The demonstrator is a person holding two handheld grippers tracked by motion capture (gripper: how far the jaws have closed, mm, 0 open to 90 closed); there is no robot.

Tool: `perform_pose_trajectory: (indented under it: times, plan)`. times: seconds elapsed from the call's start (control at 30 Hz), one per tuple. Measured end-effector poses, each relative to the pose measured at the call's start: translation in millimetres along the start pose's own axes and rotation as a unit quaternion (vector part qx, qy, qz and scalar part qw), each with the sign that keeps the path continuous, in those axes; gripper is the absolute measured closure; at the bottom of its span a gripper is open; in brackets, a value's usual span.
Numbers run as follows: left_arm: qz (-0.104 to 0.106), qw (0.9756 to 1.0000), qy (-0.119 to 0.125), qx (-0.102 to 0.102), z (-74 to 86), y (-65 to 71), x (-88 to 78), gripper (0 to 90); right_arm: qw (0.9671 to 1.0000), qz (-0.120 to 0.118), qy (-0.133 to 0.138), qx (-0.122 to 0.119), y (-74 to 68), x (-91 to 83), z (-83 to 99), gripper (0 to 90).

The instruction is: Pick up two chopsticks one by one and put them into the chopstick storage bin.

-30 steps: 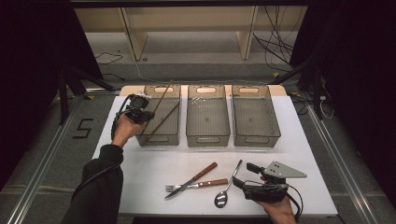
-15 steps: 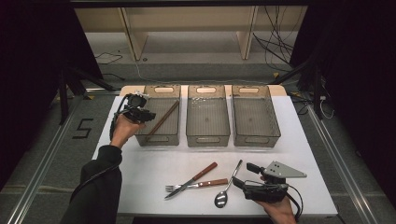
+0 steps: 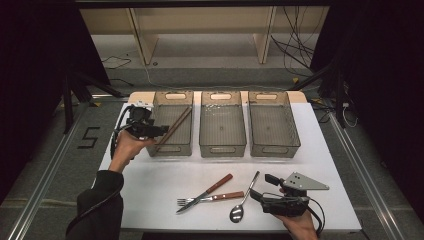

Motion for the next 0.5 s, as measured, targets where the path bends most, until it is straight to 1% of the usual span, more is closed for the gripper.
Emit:
perform_pose_trajectory:
  times: [0.03,0.1,0.13,0.17,0.2,0.23,0.27,0.3,0.37,0.43,0.47,0.5]
  plan:
    - [0.000,1.0000,0.000,0.000,0.0,0.0,0.0,30.8,1.0000,0.001,0.000,0.001,0.3,-0.3,-0.1,23.5]
    - [0.007,0.9999,0.009,0.000,6.0,3.6,-8.3,29.6,1.0000,0.003,-0.001,0.001,1.2,-0.3,0.1,23.5]
    - [0.007,0.9999,0.009,0.000,6.0,3.6,-8.3,29.2,1.0000,0.003,-0.002,0.002,1.3,-0.3,0.2,23.5]
    - [0.009,0.9998,0.017,-0.004,10.1,5.9,-12.9,28.5,1.0000,0.004,-0.002,0.002,1.6,-0.3,0.1,23.5]
    - [0.009,0.9998,0.017,-0.004,10.1,5.9,-12.9,28.1,1.0000,0.004,-0.002,0.001,1.9,-0.2,-0.1,23.5]
    - [0.012,0.9996,0.024,-0.006,14.7,8.3,-16.5,27.7,1.0000,0.005,-0.003,0.002,2.1,-0.2,-0.3,23.6]
    - [0.012,0.9996,0.024,-0.006,14.7,8.3,-16.5,27.4,1.0000,0.005,-0.003,0.002,2.6,-0.1,-0.4,23.6]
    - [0.014,0.9995,0.029,-0.007,18.3,11.2,-19.1,26.7,1.0000,0.007,-0.003,0.003,3.3,-0.1,-0.6,23.6]
    - [0.015,0.9993,0.034,-0.004,19.6,12.1,-20.7,25.8,1.0000,0.008,-0.003,0.003,4.7,0.0,-1.6,23.7]
    - [0.022,0.9989,0.039,-0.009,22.8,16.0,-24.4,24.9,0.9999,0.010,-0.004,0.003,5.9,0.4,-2.6,23.9]
    - [0.025,0.9988,0.042,-0.008,24.3,17.9,-25.9,24.5,0.9999,0.011,-0.004,0.003,6.8,0.7,-3.1,24.0]
    - [0.029,0.9983,0.050,-0.006,27.0,21.6,-27.8,24.1,0.9999,0.012,-0.007,0.003,7.9,1.0,-3.4,24.1]
Point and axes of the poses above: each handheld gripper's, and its own axes: x roughly forward along the jaws, z roughly out of its underside, y roughly to its right, the point moved 8 cm from there along x, roughly forward along the jaws, and after that the axes turned 15 degrees about -z, right-handed, at the moved point
